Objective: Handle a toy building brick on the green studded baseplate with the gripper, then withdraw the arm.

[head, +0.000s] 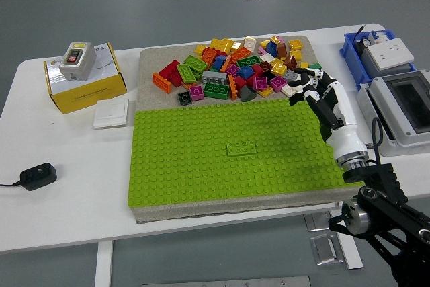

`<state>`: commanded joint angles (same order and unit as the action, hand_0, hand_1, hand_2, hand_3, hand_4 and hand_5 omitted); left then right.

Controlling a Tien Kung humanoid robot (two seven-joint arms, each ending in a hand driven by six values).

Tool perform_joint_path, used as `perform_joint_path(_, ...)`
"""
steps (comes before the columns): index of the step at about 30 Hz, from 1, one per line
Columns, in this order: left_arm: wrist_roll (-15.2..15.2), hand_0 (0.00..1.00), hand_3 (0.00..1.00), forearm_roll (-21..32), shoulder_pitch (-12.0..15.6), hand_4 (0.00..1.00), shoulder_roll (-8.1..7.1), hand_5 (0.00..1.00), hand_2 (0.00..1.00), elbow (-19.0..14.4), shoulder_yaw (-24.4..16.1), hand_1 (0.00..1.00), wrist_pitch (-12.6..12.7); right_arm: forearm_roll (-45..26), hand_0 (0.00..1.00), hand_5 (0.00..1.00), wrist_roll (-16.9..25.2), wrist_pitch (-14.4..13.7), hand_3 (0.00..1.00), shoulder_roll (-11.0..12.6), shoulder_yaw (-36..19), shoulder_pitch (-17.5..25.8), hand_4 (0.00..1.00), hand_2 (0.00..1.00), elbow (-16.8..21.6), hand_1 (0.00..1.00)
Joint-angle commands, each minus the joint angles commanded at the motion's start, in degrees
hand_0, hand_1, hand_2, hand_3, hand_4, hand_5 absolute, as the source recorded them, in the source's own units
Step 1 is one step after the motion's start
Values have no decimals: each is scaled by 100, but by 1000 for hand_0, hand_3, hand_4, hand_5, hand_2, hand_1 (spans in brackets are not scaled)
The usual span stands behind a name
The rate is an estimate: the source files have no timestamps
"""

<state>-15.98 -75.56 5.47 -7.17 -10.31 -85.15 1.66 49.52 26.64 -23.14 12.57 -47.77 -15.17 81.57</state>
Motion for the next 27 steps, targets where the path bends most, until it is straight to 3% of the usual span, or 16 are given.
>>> perform_joint_path(7, -22, 690, 740, 39, -24, 424, -28, 428, 681, 0, 19, 695, -4, 719, 390, 467, -383, -93, 621, -67, 626, -401, 515, 526, 59, 376)
perform_joint_path(14, -4, 690, 741, 53, -5, 429, -38, 433, 685, 0, -1, 696, 6, 1383, 427, 464, -687, -266, 629, -55, 829, -384, 508, 545, 119, 402)
perform_joint_path(20, 16, 691, 740, 61, 7, 424, -31, 429, 685, 0, 2, 696, 25, 2075, 472, 461, -1212, -517, 635, -6, 500, -122, 507, 565, 97, 450)
perform_joint_path(27, 28, 693, 759, 78, 29, 442, -25, 448, 698, 0, 15, 699, 33, 2310, 494, 456, -1429, -589, 637, 181, 7, 368, 496, 568, 111, 463)
